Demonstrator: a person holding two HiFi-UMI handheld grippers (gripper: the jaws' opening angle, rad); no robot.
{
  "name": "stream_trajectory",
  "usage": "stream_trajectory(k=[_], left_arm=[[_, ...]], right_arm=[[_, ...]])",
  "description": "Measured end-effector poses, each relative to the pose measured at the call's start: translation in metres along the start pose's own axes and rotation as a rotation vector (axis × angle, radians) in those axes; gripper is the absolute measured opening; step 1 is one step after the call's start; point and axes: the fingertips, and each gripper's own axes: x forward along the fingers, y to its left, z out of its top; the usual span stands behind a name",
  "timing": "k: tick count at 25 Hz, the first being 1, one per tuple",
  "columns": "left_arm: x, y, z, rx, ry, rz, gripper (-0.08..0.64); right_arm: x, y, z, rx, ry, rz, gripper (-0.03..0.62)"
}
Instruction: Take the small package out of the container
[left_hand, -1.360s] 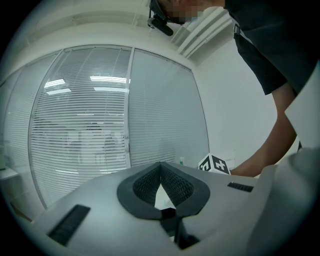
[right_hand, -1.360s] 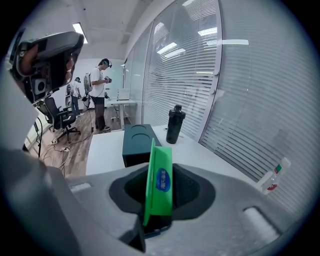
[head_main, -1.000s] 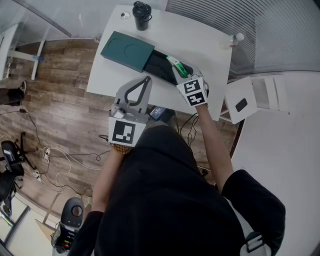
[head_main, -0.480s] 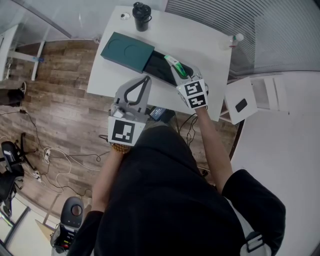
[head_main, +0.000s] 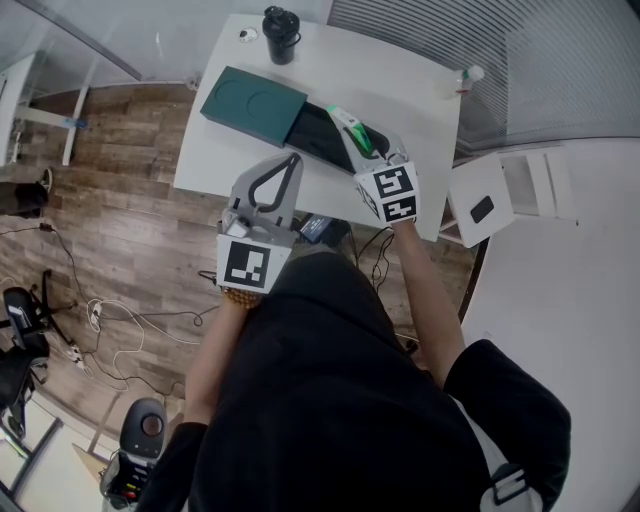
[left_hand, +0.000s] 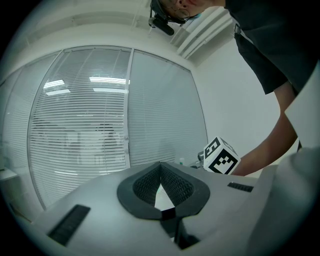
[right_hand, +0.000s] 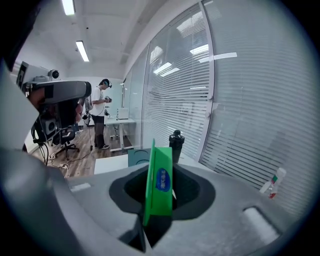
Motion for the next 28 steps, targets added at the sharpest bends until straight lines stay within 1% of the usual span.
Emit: stream_trajectory(k=[11,17,22,25,28], left_arm=[[-0.001,-0.004,0.005,0.009,-0.017,-0.009,0.002],[0.002,-0.001,0.009,0.01,-0.02,-0.005,0.002],[0.006,-0.002,0.011,0.01,-0.024,-0.002,0.002],[0.009,-0.003,0.013,0.013,-0.027,0.002,0.002],[0.009,-0.002,0.015,0.007,-0.038,0.007,0.002]], right_arm=[[-0.019,0.001,0.036,0.016,-0.106,-0.013,0.092],[-0.035,0.002,0.074,-0.017,-0.179,-0.025,0.092],[-0.052,-0.002,0.104,-0.005,-0.262,-0.022,0.092],[-0.061,-0.004,0.118,-0.027,-0.299,-0.031,0.092],[-0.068,-0.004,0.129,-0.02,-0.334,-0.033,0.092]])
